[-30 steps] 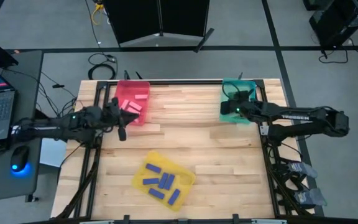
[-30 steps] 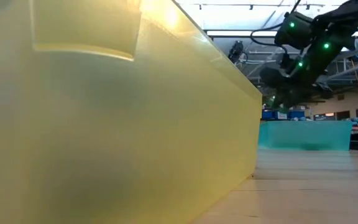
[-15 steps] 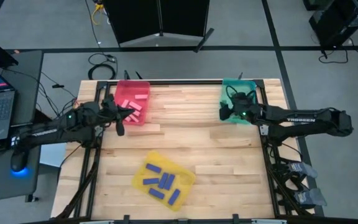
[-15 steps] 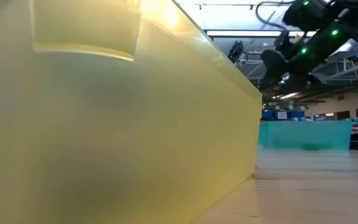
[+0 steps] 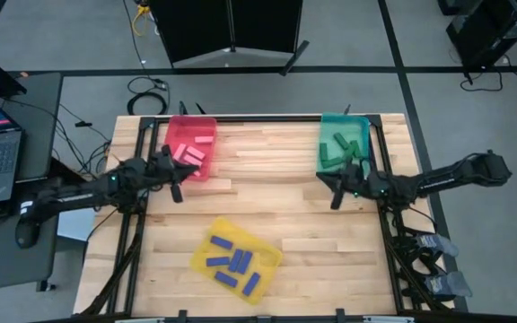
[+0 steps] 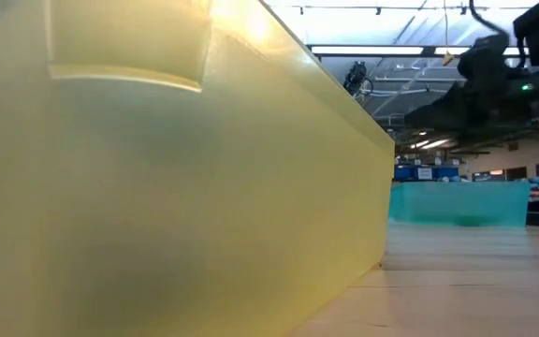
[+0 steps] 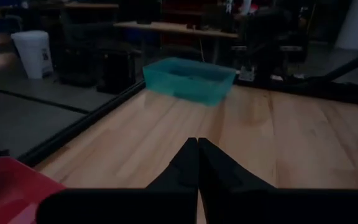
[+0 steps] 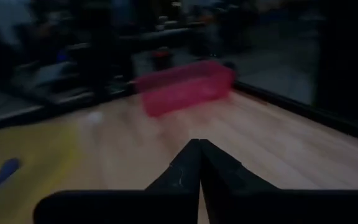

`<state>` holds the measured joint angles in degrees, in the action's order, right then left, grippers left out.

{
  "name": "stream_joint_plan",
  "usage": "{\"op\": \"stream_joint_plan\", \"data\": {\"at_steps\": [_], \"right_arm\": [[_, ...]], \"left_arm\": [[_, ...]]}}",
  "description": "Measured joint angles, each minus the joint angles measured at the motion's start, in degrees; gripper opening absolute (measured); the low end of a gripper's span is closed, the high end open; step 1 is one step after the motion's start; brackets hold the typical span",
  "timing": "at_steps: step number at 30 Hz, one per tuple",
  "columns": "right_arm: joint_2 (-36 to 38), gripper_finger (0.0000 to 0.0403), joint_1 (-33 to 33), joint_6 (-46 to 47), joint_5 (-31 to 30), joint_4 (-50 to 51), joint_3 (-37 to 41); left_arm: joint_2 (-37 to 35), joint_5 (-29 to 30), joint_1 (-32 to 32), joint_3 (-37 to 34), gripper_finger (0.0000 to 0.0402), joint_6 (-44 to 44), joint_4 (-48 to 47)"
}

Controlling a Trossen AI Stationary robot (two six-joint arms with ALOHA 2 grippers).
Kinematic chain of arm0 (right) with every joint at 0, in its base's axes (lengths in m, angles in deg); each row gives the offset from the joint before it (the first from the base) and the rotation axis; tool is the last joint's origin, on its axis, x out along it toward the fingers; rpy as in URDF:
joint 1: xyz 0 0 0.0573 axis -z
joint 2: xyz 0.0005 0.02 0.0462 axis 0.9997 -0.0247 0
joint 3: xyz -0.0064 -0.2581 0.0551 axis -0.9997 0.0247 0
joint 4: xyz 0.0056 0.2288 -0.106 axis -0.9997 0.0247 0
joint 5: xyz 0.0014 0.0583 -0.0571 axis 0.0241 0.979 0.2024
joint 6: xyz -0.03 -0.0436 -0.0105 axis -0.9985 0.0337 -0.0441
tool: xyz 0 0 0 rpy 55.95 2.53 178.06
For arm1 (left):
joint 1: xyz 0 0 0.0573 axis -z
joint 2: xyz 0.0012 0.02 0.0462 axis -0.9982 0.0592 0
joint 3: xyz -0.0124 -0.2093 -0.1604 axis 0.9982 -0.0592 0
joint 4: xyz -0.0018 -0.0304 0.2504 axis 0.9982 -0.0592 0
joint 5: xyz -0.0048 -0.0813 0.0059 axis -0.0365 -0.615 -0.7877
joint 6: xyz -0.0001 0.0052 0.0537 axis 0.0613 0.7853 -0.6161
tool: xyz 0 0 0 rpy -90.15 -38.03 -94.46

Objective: Sort blocks
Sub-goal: Return to Home Position

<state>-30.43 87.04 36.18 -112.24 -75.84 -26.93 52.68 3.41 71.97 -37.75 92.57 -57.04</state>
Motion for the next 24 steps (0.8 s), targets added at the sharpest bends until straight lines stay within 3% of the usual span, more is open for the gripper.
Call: {"op": "stream_joint_plan", "data": {"at_steps": [7,12,14,24], "right_arm": [[3.82,0.0009,-7.53,-8.60,4.28,3.65,0.06],[10.57,0.0007,-12.12,-10.93,-4.92,12.77,0.06],[14.54,0.0006,-13.14,-12.32,-5.84,15.04,0.06],[32.57,0.0007,-13.72,-12.55,1.25,29.39,0.06]], "left_arm": [[-0.30,-0.33,0.00,-7.55,0.0005,0.13,10.18],[-1.39,-0.50,0.00,-7.52,0.0005,-0.72,8.83],[-2.05,-0.50,0.00,-7.52,0.0005,-1.55,8.46],[-4.10,-3.98,0.00,-7.54,0.0005,-2.62,7.06]]}}
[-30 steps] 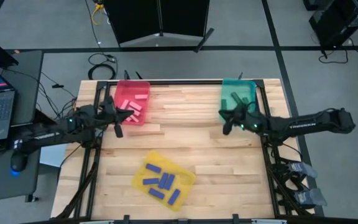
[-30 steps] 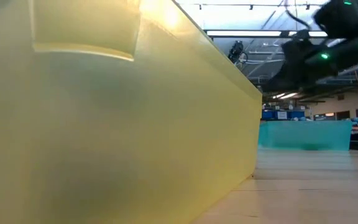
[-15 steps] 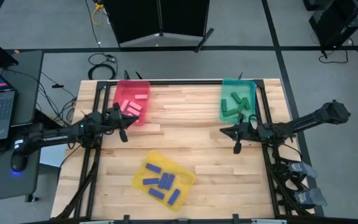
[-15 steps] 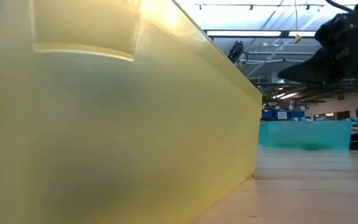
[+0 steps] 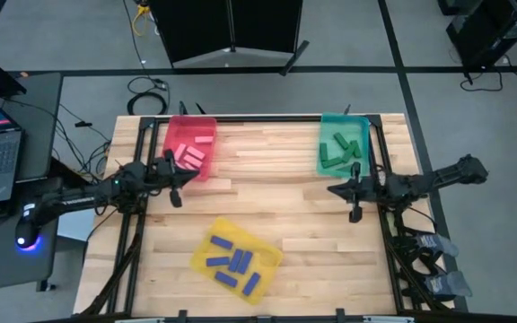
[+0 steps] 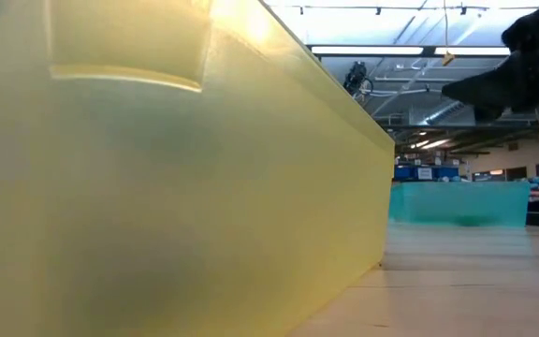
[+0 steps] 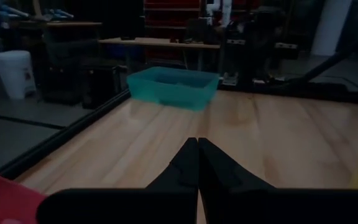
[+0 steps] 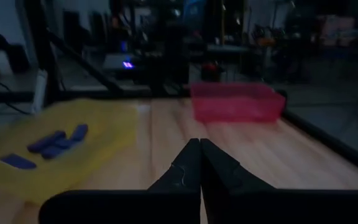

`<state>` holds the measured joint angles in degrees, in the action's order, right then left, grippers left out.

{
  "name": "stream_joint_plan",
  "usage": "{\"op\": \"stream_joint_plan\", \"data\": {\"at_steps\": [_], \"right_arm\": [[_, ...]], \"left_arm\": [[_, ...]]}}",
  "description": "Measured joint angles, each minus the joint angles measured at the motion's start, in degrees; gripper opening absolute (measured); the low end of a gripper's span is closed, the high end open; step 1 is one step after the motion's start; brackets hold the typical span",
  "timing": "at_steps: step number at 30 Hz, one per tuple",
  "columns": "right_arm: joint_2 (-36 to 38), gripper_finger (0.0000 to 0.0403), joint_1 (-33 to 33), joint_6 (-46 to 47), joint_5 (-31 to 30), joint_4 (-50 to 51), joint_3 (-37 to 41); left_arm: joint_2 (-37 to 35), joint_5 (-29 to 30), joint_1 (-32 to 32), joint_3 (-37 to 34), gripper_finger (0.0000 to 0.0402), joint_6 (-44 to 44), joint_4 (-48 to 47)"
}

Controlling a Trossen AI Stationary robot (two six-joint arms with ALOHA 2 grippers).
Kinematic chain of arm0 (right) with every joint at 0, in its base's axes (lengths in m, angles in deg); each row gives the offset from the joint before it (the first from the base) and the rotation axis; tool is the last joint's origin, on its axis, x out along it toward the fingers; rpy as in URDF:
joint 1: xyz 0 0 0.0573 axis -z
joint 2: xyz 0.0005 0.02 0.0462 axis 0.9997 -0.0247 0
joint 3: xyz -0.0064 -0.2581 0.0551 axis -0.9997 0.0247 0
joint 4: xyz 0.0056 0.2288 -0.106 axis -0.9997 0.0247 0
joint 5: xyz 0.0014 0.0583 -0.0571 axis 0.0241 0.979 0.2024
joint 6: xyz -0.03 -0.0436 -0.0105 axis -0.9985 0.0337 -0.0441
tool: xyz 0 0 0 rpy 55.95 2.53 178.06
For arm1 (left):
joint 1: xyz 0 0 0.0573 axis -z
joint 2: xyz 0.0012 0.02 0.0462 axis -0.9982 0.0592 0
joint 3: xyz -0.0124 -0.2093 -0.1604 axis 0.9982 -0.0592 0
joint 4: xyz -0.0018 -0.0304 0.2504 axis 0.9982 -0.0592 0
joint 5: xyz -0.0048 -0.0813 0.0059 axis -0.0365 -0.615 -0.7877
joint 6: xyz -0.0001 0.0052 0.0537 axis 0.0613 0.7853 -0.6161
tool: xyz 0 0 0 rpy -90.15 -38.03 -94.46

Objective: Sort blocks
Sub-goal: Return to Home Position

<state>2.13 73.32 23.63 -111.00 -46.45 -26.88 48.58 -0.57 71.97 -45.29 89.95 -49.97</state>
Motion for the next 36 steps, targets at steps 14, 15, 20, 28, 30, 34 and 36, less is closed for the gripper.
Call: {"op": "stream_joint_plan", "data": {"at_steps": [14,15,20,28,30,34,36], "right_arm": [[9.82,0.0007,0.02,-4.01,9.20,3.60,-0.04],[9.79,0.0007,0.02,-3.91,9.36,3.64,-0.04],[9.67,0.0012,0.02,-3.95,9.40,3.65,-0.04],[9.46,0.0043,0.04,-3.98,9.35,3.56,-0.04],[9.45,0.0047,0.04,-3.99,9.34,3.54,-0.04],[9.45,0.0049,0.04,-3.99,9.31,3.53,-0.04],[9.45,0.0048,0.04,-3.98,9.29,3.52,-0.04]], "left_arm": [[-0.18,-2.38,0.00,-0.01,0.0005,1.57,0.99],[-0.20,-2.39,0.05,-0.02,0.0005,1.57,0.81],[-0.35,-1.72,0.11,-0.02,0.0005,1.54,0.29],[0.07,10.55,0.09,-0.02,0.0006,2.29,-6.54],[0.26,11.00,0.11,-0.02,0.0006,2.44,-5.80],[0.24,11.06,0.11,-0.02,0.0006,2.47,-4.18],[0.24,11.06,0.11,-0.02,0.0006,2.46,-3.93]]}}
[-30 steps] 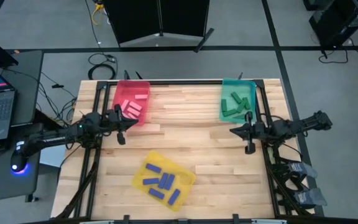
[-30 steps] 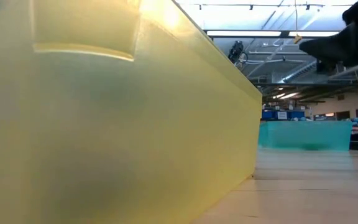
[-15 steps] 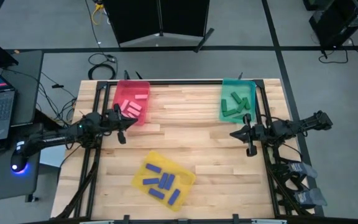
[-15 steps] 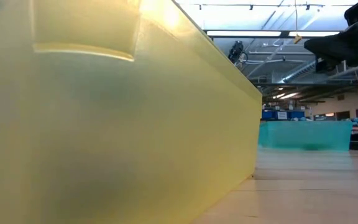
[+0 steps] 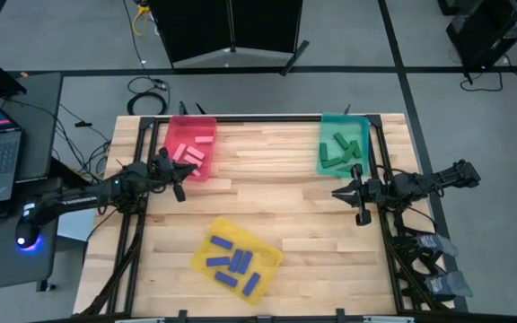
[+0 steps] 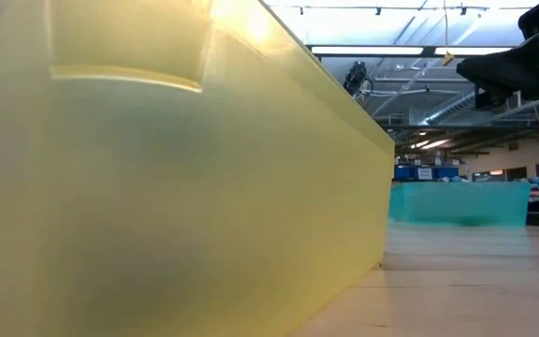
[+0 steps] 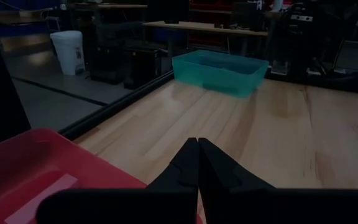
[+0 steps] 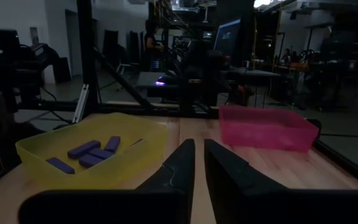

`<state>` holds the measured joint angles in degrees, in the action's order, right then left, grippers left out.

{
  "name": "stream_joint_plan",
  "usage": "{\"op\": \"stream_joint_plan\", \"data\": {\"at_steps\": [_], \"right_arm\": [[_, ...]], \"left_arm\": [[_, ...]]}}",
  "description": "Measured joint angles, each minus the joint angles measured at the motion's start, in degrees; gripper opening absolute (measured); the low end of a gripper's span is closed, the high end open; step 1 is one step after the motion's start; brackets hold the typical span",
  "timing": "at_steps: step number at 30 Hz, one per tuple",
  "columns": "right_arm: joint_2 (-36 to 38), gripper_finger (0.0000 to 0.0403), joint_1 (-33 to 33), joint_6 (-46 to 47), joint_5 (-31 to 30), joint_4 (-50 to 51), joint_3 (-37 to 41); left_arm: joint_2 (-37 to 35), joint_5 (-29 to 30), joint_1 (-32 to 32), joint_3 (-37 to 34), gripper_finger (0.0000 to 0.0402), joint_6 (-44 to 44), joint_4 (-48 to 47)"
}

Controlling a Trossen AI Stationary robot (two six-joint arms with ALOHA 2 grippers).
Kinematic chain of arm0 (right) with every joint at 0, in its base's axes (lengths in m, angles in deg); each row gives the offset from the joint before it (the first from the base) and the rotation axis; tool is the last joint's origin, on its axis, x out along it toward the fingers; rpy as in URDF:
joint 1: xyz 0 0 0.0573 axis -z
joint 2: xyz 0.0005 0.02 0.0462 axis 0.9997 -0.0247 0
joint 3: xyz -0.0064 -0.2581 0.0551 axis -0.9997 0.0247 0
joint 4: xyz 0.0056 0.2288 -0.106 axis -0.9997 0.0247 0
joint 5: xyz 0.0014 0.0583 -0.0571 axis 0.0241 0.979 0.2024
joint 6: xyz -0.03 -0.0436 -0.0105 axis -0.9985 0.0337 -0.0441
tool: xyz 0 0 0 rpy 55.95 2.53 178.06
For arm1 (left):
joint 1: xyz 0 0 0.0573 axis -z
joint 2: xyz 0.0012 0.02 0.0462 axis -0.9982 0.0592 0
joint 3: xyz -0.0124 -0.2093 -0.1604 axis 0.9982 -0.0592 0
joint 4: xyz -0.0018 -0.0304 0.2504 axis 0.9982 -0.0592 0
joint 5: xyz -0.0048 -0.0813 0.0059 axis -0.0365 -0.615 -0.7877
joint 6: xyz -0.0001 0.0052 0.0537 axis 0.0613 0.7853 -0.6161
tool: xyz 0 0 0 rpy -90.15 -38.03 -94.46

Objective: Sort blocks
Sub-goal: Return to Home Position

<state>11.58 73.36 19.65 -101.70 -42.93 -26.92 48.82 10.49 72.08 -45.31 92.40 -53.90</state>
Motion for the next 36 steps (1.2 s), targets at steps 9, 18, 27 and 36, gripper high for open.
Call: {"op": "stream_joint_plan", "data": {"at_steps": [9,18,27,36], "right_arm": [[0.01,0.0044,0.00,-0.01,-0.04,-0.05,0.00],[0.00,0.0050,0.00,-0.01,-0.09,-0.09,0.00],[0.00,0.0050,0.00,-0.01,-0.11,-0.09,0.00],[0.00,0.0048,0.00,-0.01,-0.11,-0.09,0.00]], "left_arm": [[0.00,0.02,0.00,0.00,0.0006,0.03,-0.03],[0.00,0.03,0.00,-0.02,0.0006,0.05,-0.05],[0.00,0.04,0.00,-0.02,0.0006,0.05,-0.05],[0.00,0.04,-0.01,-0.02,0.0006,0.05,-0.06]]}}
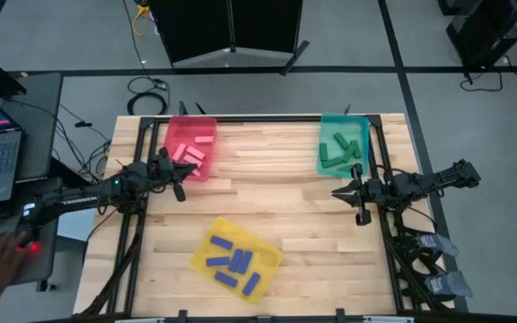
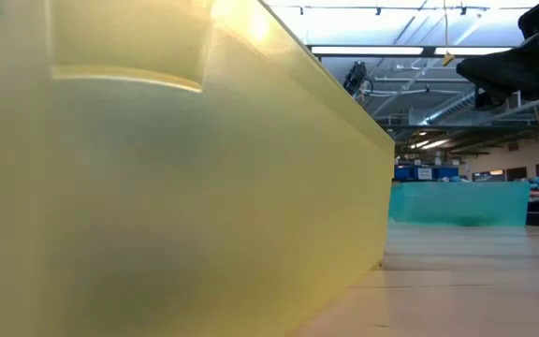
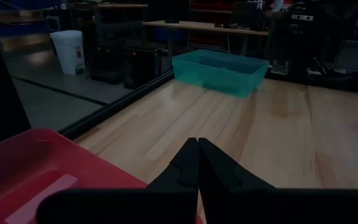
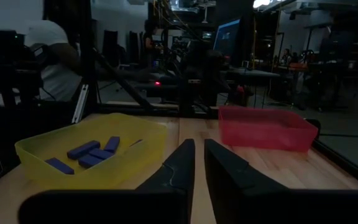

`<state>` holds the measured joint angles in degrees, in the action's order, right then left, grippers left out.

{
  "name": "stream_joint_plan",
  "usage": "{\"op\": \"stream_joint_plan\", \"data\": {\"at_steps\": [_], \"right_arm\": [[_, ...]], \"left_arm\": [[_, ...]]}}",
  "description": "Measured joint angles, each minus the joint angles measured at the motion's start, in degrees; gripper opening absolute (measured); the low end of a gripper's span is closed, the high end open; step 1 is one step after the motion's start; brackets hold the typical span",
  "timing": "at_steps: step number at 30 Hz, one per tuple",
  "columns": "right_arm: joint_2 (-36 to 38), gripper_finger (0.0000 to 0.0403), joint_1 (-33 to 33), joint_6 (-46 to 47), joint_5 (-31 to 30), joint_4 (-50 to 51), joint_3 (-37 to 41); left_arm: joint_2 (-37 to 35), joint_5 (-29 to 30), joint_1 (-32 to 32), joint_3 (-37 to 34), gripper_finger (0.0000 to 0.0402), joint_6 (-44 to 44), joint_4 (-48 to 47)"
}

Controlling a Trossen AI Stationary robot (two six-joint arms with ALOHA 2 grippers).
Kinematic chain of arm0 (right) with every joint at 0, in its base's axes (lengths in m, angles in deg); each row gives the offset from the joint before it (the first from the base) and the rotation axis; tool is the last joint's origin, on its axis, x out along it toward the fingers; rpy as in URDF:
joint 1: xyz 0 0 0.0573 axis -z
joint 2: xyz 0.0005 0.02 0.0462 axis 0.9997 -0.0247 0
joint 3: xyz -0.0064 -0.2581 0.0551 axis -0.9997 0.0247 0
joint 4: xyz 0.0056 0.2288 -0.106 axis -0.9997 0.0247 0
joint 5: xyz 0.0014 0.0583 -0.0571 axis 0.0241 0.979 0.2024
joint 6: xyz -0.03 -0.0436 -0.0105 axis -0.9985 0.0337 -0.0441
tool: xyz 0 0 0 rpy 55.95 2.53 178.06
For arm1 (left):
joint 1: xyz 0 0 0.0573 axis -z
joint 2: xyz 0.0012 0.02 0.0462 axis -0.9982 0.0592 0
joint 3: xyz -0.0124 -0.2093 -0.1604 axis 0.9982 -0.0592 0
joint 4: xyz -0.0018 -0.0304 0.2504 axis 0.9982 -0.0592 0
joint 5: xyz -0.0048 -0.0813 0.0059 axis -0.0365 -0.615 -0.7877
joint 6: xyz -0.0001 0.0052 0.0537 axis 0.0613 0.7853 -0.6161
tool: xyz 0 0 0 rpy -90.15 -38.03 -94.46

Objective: Sort blocks
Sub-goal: Return to Home Position

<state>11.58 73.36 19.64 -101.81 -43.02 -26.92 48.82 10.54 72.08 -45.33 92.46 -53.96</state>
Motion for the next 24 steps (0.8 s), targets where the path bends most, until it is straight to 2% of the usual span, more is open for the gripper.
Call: {"op": "stream_joint_plan", "data": {"at_steps": [24], "right_arm": [[0.01,0.0046,0.02,0.00,0.00,0.00,0.00]], "left_arm": [[0.00,0.02,0.01,0.00,0.0006,0.00,-0.01]]}}
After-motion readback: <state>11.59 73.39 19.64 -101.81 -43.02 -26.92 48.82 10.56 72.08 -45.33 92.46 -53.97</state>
